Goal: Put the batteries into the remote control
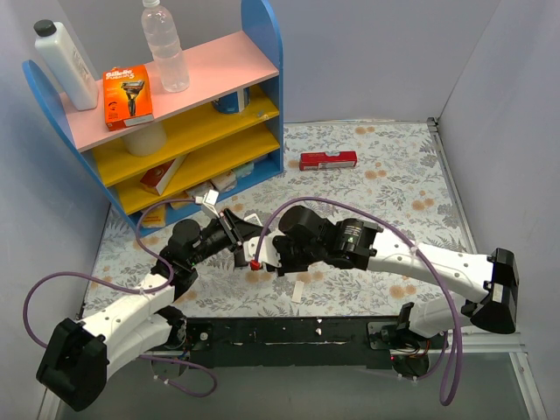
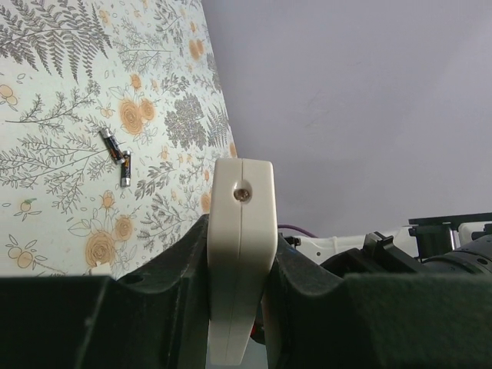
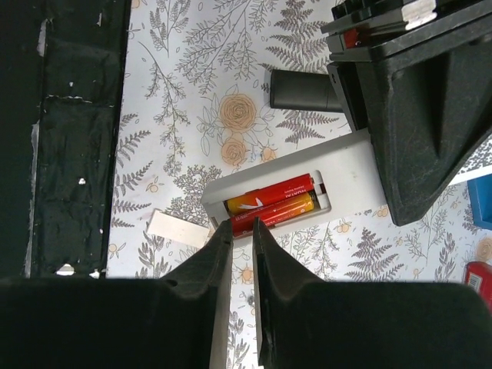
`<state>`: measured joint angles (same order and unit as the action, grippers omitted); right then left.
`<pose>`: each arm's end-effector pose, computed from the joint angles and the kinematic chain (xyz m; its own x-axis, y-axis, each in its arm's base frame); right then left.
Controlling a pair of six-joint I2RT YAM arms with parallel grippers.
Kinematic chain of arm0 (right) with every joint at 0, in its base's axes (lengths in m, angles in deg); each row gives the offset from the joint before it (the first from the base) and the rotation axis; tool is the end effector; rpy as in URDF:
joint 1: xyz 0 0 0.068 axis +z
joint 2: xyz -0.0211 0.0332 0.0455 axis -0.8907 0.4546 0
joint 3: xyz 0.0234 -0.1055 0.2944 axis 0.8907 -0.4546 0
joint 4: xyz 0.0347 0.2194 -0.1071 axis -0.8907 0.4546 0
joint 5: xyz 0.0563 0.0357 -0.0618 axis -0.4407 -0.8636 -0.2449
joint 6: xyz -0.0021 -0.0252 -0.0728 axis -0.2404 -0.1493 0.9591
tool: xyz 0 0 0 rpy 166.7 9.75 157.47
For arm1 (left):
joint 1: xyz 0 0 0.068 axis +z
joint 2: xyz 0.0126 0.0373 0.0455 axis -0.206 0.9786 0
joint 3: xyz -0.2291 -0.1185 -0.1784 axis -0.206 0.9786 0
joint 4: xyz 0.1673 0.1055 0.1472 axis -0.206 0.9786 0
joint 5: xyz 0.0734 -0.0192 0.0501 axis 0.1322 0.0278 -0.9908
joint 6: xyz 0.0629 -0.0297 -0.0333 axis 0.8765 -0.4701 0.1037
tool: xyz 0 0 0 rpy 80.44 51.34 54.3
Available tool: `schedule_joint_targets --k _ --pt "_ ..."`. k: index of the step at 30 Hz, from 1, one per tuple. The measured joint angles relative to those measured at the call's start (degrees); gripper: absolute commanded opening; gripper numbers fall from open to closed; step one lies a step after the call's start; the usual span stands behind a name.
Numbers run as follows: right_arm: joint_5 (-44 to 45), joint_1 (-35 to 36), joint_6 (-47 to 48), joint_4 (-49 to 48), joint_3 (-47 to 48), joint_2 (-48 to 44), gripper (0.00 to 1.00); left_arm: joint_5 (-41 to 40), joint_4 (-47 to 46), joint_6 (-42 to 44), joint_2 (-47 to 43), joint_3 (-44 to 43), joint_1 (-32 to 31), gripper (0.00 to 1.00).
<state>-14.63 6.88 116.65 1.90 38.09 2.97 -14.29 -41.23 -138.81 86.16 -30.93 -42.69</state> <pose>0.0929 0.2735 0.3515 0.3332 -0.6781 -0.6552 -0.9308 -0.1257 -0.3433 0.1440 -0.1188 0.2667 -0.7749 -0.5501 0.3113 -0.3122 -0.0951 -0.9452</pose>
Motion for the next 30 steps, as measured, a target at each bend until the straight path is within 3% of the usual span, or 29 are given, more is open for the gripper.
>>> schedule_joint_targets --k 20,24,25,27,29,30 --pt "2.9 -1.8 -3.9 -12.4 -3.1 2.1 0.12 -2.4 0.9 0.9 0.8 0.0 0.5 0.0" --pt "2.5 -2.0 -6.9 -12.6 -3.1 2.1 0.2 -3.6 2.5 2.7 0.0 0.0 0.3 0.0" --pt "2.5 -2.1 -8.1 -12.7 -3.0 2.1 0.28 -4.3 2.9 3.3 -0.6 0.0 0.2 0.0" --pt "2.5 -2.3 -10.7 -12.6 -2.8 2.0 0.34 -6.1 3.1 4.3 -2.1 0.6 -0.1 0.0" --pt "2.9 -2.5 -14.2 -12.6 -2.6 1.8 0.47 -7.9 2.5 4.7 -3.4 1.5 -0.4 0.0" --pt "3.3 -2.5 -16.2 -12.5 -2.6 1.6 0.62 -9.1 2.1 4.6 -4.0 2.2 -0.5 0.0"
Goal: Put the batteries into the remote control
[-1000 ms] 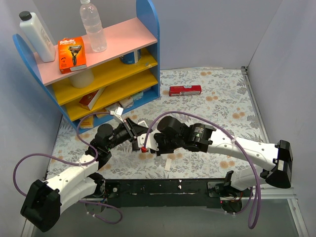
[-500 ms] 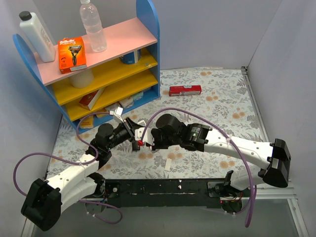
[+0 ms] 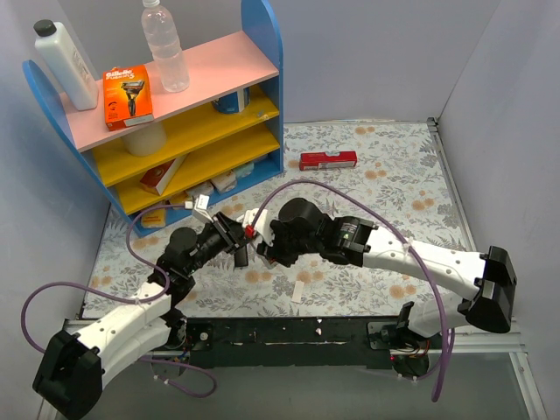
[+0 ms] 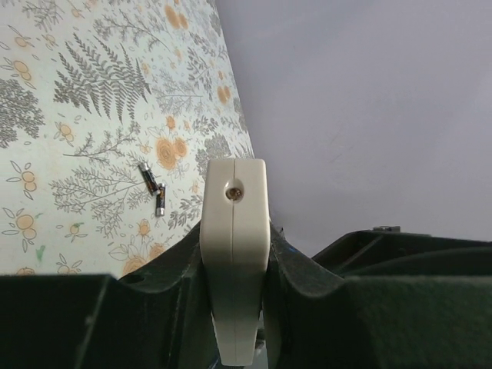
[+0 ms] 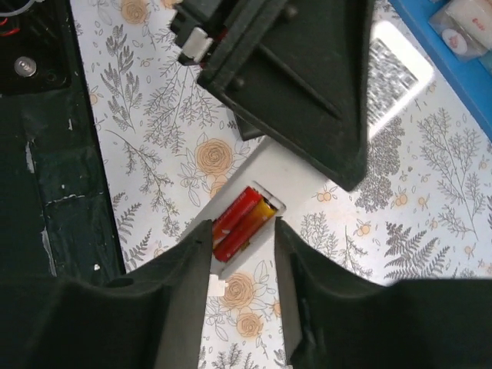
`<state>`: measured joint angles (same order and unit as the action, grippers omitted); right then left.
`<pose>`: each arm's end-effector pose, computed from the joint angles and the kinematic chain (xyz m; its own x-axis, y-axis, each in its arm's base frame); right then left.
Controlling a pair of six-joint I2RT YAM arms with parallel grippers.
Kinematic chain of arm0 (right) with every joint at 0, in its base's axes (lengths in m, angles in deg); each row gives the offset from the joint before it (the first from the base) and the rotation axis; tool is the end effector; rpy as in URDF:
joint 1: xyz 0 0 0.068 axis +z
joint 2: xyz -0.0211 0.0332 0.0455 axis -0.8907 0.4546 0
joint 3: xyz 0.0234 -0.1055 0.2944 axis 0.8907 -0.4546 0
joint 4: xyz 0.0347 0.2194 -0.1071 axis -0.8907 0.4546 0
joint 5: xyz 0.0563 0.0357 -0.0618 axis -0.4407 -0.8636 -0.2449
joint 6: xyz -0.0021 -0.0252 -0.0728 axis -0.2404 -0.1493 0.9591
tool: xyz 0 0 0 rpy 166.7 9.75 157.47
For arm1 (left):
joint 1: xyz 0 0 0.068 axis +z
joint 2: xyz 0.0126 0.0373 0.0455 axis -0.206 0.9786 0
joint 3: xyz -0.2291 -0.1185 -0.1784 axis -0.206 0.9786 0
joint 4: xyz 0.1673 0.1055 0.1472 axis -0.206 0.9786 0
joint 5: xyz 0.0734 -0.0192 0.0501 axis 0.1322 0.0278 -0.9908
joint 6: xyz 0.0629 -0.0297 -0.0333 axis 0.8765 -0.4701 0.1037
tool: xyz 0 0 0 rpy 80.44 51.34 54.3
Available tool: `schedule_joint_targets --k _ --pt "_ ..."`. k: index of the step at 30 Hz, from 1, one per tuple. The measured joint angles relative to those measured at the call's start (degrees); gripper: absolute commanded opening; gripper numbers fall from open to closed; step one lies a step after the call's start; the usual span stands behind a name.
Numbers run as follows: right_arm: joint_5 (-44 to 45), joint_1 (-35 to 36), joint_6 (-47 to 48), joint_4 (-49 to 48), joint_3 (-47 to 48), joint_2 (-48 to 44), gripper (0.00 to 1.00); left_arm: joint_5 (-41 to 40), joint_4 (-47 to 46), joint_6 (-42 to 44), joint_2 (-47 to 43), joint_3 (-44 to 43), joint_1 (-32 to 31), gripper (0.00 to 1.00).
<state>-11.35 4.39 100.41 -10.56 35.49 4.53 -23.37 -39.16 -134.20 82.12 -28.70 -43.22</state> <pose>0.1169 0.2888 0.3518 0.0685 -0.5988 -0.7980 -0.9603 0.1772 -0.2153 0.1390 -0.1064 0.2586 -0.7075 -0.6717 0.2197 -0.2350 -0.0697 -0.9695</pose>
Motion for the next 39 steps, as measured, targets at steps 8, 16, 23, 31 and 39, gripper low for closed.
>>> schedule_joint_targets --k 8,16,23,31,39 --pt "8.0 -0.2 -18.3 1.9 -4.6 -8.2 0.8 -7.6 -1.0 2.1 -4.3 6.3 -0.1 0.0" --pt "12.2 0.4 -34.2 6.4 -13.7 -9.7 0.86 -14.0 3.0 3.5 -12.5 7.8 -0.1 0.0" --pt "16.1 5.6 -38.6 6.2 -18.1 -3.8 0.87 -19.3 9.9 2.5 -19.6 7.9 -0.1 0.0" --pt "21.7 8.5 -42.5 4.9 -18.2 7.0 0.88 -25.5 19.7 2.3 -24.9 7.6 -0.1 0.0" --pt "24.2 10.6 -44.7 3.9 -17.9 10.4 0.88 -27.8 25.0 2.1 -26.7 6.6 -0.1 0.0"
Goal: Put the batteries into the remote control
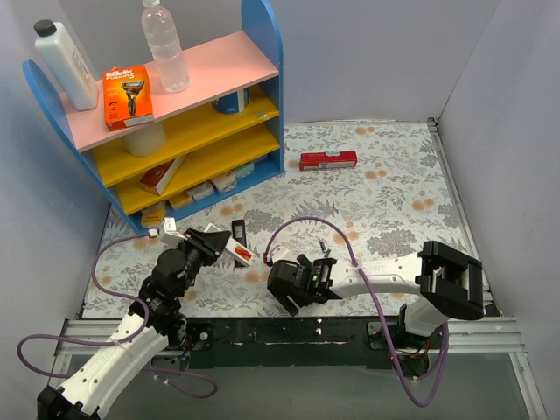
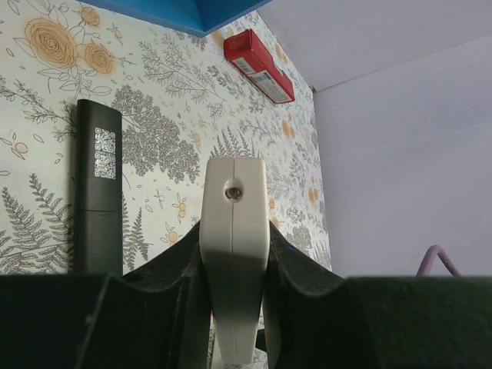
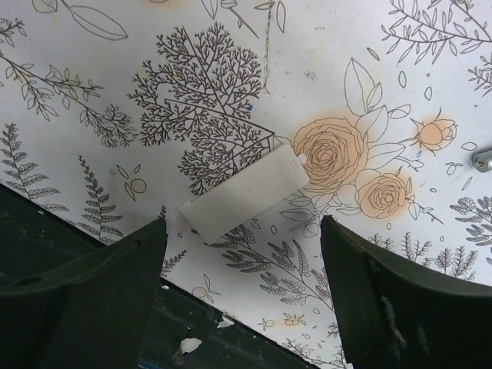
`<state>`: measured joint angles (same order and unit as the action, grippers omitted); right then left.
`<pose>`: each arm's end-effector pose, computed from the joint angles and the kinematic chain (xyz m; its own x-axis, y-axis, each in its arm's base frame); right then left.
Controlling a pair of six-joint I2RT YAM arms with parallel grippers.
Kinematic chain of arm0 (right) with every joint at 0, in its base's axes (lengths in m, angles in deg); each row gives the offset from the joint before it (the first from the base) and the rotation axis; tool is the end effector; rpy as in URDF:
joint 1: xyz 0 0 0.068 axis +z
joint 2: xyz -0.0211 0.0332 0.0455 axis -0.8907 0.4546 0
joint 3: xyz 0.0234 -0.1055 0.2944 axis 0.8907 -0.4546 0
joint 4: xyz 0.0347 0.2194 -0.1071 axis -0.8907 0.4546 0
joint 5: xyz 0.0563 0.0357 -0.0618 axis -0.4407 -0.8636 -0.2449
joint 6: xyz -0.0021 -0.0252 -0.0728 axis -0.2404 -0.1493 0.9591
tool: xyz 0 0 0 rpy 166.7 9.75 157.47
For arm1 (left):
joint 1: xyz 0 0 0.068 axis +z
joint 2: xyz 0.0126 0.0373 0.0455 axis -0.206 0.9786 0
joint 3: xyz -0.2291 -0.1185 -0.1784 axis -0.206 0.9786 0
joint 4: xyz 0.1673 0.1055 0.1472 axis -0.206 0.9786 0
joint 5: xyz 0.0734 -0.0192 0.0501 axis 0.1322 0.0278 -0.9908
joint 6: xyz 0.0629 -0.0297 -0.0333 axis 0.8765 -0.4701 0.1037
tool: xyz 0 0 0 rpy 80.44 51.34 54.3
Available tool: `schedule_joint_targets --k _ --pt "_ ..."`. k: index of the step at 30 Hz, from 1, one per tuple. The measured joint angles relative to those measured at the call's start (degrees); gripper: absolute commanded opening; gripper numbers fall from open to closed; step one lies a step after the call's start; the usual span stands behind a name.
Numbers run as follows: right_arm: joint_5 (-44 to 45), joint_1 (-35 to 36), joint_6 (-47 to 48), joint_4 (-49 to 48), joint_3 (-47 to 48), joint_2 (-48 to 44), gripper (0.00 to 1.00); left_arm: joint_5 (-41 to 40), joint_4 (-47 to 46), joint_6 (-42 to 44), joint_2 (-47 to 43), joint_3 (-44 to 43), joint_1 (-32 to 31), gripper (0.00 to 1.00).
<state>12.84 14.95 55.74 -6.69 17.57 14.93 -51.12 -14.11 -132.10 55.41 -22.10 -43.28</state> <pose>0.0829 0.2738 0.1983 -0.5780 -0.6392 -0.5073 -0.6922 0.7133 -0.1100 0.0950 -0.0429 0.2106 -0.3170 -0.9418 0.1120 -0.2205 -0.0416 -0.9745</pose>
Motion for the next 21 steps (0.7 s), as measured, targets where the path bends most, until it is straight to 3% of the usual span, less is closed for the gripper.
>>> schedule_joint_targets --k 10,21 --pt "3.6 0.0 -1.1 1.3 -0.7 -0.9 0.88 2.0 1.2 -1.2 -0.8 0.0 0.0 0.0" --pt "5.2 -4.9 -6.8 12.0 -3.0 -5.1 0.86 5.3 1.5 -2.5 -3.3 0.0 0.0 0.0"
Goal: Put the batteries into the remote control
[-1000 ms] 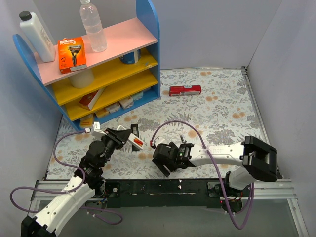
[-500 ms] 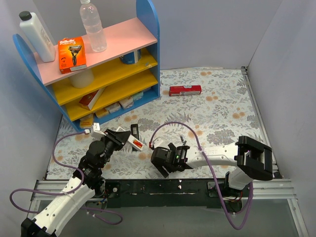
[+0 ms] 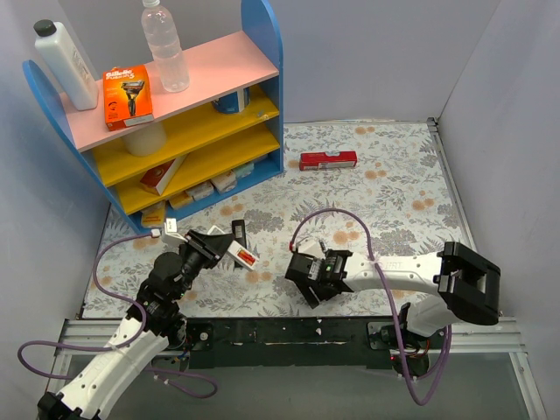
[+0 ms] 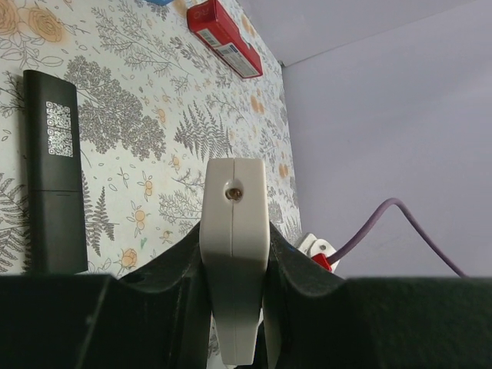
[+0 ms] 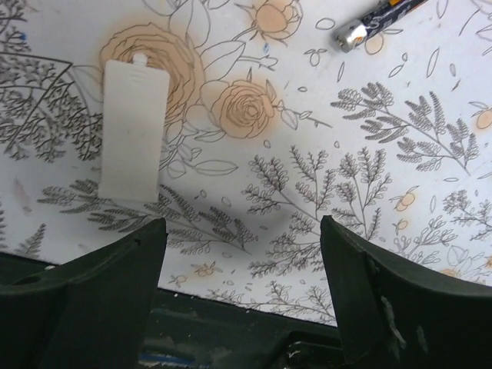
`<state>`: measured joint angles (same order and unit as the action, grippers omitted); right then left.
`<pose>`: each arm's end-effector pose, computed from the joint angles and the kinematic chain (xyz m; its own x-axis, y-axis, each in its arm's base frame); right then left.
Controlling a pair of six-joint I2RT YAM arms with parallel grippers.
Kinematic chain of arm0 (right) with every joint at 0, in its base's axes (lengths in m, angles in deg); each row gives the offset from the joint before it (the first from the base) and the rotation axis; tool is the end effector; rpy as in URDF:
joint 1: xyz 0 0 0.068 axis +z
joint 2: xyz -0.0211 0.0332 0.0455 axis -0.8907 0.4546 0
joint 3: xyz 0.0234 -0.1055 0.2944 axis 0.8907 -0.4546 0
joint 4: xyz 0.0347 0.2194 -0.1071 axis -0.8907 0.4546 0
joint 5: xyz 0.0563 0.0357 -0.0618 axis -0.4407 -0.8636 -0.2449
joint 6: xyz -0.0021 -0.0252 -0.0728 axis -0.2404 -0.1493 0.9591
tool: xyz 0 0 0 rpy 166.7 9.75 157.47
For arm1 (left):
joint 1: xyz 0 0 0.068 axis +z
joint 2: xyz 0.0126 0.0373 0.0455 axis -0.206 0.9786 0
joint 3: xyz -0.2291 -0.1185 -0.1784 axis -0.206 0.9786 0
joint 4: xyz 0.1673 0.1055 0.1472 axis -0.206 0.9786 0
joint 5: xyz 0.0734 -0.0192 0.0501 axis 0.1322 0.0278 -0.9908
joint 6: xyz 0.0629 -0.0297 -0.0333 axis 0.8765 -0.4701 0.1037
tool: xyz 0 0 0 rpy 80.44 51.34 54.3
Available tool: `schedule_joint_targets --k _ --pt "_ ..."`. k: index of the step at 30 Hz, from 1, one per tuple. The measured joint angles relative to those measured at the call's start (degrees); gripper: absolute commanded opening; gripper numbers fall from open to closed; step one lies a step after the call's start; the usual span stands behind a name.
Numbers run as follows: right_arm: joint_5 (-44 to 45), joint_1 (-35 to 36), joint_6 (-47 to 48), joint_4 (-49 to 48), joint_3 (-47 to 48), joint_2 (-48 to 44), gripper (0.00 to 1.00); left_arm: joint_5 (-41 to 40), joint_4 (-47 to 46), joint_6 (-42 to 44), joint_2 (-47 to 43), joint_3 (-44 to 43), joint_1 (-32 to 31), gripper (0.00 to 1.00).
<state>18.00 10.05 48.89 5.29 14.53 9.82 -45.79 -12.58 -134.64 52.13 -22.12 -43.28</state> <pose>0.0976 0.2196 0.1994 -0.7011 -0.5624 -0.4383 -0.5209 0.8237 -0.2238 0.0873 -0.0453 0.2115 -0.3940 -0.9019 0.1771 -0.2254 -0.0920 -0.9699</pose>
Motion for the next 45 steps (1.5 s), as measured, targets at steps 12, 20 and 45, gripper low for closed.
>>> schedule_joint_targets --k 12,20,45 --pt "-7.4 -0.1 -4.4 -3.9 5.4 -1.4 0.81 2.7 -0.9 -1.0 -2.1 3.1 0.0 0.0" --pt "-9.4 -0.2 -4.4 -7.4 5.8 1.4 0.8 5.2 -3.9 -1.2 -1.6 4.7 0.0 0.0" --pt "-16.2 0.1 12.8 -27.1 16.5 6.8 0.32 11.3 -12.4 -3.2 2.1 7.7 0.0 0.0"
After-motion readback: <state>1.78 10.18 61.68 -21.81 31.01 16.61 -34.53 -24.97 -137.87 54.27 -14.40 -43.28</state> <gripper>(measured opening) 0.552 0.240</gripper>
